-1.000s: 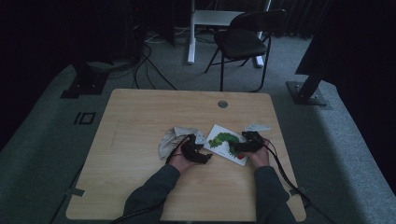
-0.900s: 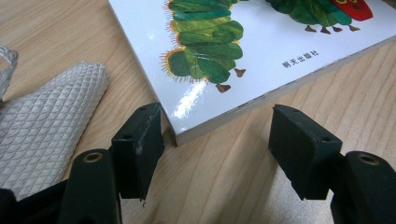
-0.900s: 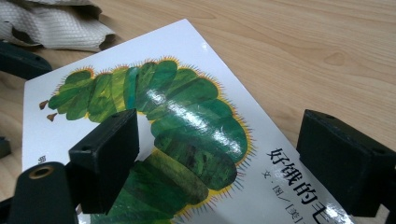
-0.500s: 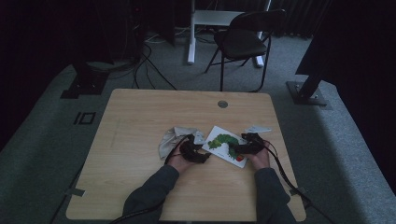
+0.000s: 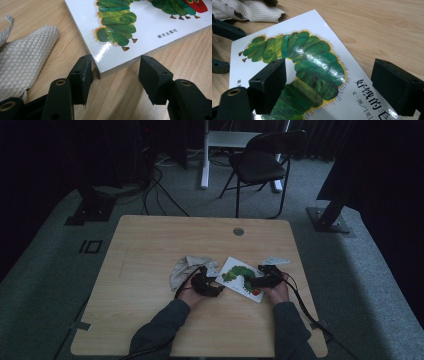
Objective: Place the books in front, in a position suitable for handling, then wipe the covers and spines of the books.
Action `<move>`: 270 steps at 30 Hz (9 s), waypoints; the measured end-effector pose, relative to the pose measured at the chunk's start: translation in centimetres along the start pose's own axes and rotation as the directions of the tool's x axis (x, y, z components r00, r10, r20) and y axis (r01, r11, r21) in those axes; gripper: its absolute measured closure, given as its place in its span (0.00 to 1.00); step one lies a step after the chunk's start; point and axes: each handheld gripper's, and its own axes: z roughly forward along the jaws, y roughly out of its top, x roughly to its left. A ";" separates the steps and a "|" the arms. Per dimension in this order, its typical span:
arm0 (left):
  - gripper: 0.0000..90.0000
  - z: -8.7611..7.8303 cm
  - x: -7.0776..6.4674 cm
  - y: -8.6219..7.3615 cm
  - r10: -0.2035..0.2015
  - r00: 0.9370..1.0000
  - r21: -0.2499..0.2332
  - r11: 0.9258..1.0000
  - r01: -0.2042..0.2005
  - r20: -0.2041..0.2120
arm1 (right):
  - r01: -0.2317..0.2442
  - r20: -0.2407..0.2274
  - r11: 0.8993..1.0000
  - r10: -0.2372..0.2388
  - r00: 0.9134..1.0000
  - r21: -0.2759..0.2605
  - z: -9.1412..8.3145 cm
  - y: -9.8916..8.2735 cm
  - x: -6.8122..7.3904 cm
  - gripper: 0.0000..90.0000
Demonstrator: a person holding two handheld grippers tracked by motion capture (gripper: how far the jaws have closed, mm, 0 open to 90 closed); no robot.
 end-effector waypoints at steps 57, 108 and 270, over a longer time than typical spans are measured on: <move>0.51 -2.2 -2.1 -2.1 0.020 1.000 0.004 1.000 -0.020 0.007 | -0.021 -0.059 0.999 0.023 0.998 0.039 -3.0 -2.5 3.0 0.14; 0.50 -4.6 -6.9 -4.5 0.090 0.995 -0.001 0.996 -0.090 0.045 | 0.013 0.091 0.999 -0.016 0.996 0.032 -6.6 -4.3 4.8 0.14; 0.28 -6.4 -8.0 -6.2 0.093 0.986 0.010 0.996 -0.092 -0.138 | -0.003 -0.148 0.998 0.012 0.989 0.062 -1.4 -2.1 4.9 0.14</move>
